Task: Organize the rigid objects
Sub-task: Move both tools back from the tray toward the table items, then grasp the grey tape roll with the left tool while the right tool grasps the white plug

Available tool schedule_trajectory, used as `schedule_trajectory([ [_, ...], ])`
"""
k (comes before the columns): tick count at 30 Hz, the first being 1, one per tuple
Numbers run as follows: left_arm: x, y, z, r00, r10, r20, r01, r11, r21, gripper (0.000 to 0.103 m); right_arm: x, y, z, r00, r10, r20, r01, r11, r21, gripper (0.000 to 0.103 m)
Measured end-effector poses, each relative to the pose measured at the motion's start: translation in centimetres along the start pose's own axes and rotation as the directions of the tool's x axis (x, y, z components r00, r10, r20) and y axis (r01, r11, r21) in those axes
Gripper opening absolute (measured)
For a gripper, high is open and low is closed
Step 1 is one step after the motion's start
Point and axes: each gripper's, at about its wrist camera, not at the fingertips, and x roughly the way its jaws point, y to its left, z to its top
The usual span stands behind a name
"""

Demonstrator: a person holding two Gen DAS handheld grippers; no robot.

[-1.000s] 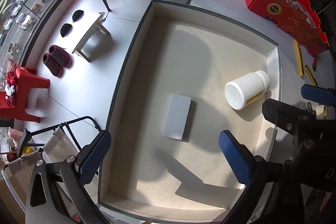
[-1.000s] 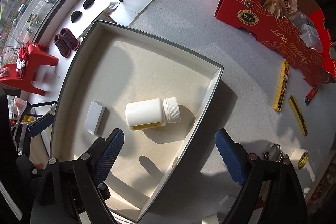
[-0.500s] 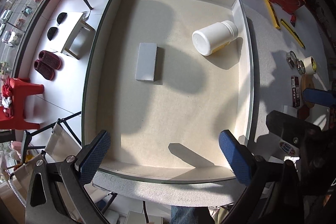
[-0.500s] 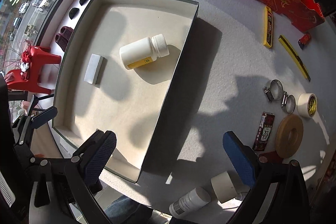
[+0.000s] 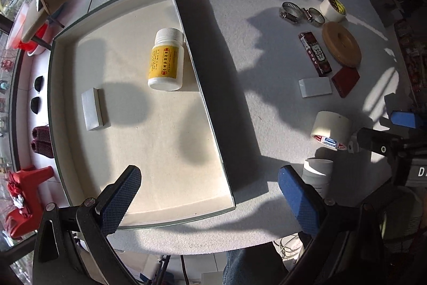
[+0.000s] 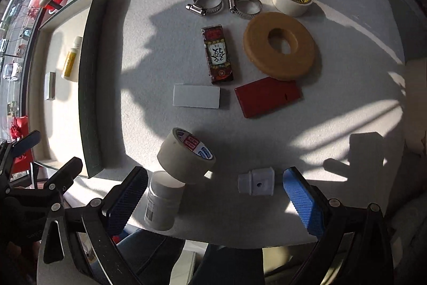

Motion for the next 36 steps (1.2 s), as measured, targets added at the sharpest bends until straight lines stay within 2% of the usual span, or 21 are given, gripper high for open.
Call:
schedule_trajectory([
  [5, 0.2, -3.8, 1.1, 1.0, -0.003, -0.01, 0.004, 0.995, 0.102, 0.103, 1.0, -6.0, -1.9, 0.999, 0.003, -0.032, 0.002, 0.99, 0.143, 0.102],
  [10, 0.8, -6.0, 2.8, 0.999, -0.012, -0.03, 0.016, 0.992, 0.129, 0.103, 2.3, -9.8, -3.3, 0.998, 0.03, -0.061, -0.016, 0.978, 0.207, 0.102],
  [14, 1.3, -7.8, 4.2, 0.998, -0.044, -0.051, 0.05, 0.99, 0.13, 0.103, 2.7, -9.6, -3.2, 0.997, 0.043, -0.071, -0.026, 0.975, 0.219, 0.102],
  [19, 1.0, -11.4, 4.9, 0.995, -0.081, -0.054, 0.09, 0.978, 0.188, 0.103, 3.5, -9.9, -2.0, 0.995, 0.056, -0.086, -0.035, 0.973, 0.227, 0.102],
  [27, 4.2, -15.1, 4.6, 0.996, -0.013, -0.091, 0.038, 0.957, 0.286, 0.103, 4.0, -10.8, -1.3, 0.993, 0.059, -0.103, -0.033, 0.971, 0.236, 0.102],
  [36, 7.2, -16.4, 4.7, 0.993, 0.022, -0.12, 0.01, 0.967, 0.255, 0.103, 4.8, -10.2, -0.8, 0.994, 0.068, -0.09, -0.047, 0.975, 0.218, 0.102],
])
